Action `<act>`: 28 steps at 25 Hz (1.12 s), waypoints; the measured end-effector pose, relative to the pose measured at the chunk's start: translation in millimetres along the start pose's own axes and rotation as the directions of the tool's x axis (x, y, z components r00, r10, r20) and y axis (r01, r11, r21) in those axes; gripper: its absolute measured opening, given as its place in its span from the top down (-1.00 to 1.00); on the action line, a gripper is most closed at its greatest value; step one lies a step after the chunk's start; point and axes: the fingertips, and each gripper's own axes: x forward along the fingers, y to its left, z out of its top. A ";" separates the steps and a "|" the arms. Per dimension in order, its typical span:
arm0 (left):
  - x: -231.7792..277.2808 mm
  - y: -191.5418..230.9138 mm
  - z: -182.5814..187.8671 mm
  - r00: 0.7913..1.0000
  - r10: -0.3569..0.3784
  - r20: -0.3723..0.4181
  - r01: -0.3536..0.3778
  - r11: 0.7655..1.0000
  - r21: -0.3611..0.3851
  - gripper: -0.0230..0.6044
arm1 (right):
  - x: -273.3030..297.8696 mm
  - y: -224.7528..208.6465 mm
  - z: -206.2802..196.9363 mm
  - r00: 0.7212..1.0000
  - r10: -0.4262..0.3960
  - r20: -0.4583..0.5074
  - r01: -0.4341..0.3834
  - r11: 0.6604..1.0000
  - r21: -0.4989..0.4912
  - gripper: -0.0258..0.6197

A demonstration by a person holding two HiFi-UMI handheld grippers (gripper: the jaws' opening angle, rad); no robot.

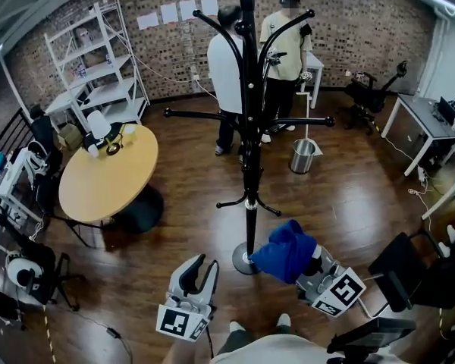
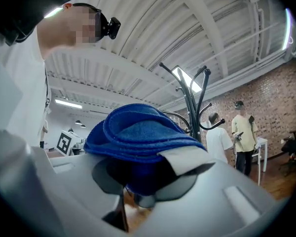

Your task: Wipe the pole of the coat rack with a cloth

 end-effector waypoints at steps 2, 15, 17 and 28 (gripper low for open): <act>-11.6 -8.5 -9.1 0.999 -0.034 -0.008 0.034 0.999 -0.003 0.58 | -13.9 15.1 -5.2 1.000 -0.020 0.023 0.020 1.000 -0.007 0.61; -66.6 -67.3 7.4 0.998 0.061 -0.031 -0.060 0.998 0.025 0.58 | -97.0 54.7 15.2 0.998 -0.030 0.050 0.029 0.999 0.033 0.61; -65.5 -94.4 11.5 0.998 0.062 -0.023 -0.062 0.998 -0.008 0.58 | -122.3 47.7 24.2 0.999 -0.023 0.046 0.021 0.999 0.039 0.61; -131.8 -227.6 8.6 0.993 0.110 -0.044 -0.111 0.993 -0.027 0.58 | -259.0 83.0 30.1 0.999 0.020 0.027 -0.022 0.997 0.068 0.61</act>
